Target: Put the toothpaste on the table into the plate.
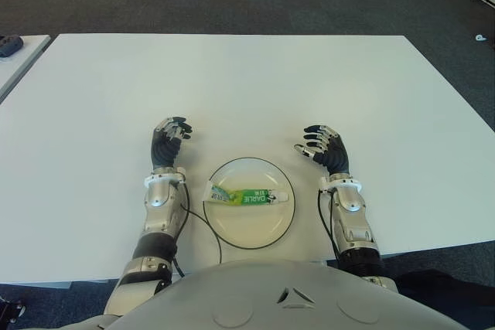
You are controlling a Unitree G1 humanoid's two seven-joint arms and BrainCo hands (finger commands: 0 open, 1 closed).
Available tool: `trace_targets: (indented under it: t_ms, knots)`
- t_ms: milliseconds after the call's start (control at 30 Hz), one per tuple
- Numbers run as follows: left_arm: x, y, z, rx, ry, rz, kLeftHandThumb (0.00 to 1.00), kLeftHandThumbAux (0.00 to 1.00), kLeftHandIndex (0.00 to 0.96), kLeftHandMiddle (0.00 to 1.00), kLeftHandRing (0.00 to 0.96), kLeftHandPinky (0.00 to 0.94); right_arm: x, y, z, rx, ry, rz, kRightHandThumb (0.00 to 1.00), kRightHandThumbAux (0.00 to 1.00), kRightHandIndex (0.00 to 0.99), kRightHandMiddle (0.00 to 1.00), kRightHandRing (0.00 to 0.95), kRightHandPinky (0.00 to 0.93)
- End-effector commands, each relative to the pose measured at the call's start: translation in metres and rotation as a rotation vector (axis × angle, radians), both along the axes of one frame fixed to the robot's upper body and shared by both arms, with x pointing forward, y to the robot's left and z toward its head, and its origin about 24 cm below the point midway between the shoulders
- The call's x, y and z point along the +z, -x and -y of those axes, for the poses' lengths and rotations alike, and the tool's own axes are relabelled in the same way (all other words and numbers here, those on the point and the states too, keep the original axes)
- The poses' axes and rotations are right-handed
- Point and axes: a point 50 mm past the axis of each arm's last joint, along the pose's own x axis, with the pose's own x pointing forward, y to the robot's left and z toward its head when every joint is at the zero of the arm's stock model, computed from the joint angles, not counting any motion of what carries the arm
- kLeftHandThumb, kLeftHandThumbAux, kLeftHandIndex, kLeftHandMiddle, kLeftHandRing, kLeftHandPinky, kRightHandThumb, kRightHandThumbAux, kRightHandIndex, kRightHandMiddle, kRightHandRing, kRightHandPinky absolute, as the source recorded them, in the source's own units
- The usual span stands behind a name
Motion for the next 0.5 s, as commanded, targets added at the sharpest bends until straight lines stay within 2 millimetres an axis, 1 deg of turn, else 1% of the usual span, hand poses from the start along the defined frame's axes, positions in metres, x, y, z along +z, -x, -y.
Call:
trace_targets:
  t_ms: [33,300,433,500]
  knots:
    - [-0.0031,0.0034,0.0022,-0.006,-0.017,-0.005,0.696,0.72,0.428,0.535,0.531,0.505,0.0031,-0.0021,0.001,0.005,-0.001,0.015,0.058,0.975,0.37,0.363,0.361,0.387]
    - [-0.0049,0.0062,-0.001,-0.023,-0.057,-0.019,0.698,0.719,0.43,0.554,0.559,0.524,0.0045,-0.002,0.0019,0.013,-0.004,0.03,0.071,0.959,0.39,0.364,0.359,0.396]
    - [-0.0059,0.0087,-0.0029,-0.03,-0.078,-0.028,0.698,0.719,0.43,0.564,0.57,0.533,0.0052,-0.002,0.0029,0.017,-0.005,0.039,0.102,0.944,0.399,0.37,0.368,0.414]
    - [-0.0089,0.0125,-0.0065,-0.038,-0.08,-0.046,0.698,0.719,0.43,0.562,0.566,0.522,0.0056,-0.0018,0.0035,0.017,-0.004,0.045,0.116,0.936,0.4,0.376,0.376,0.421]
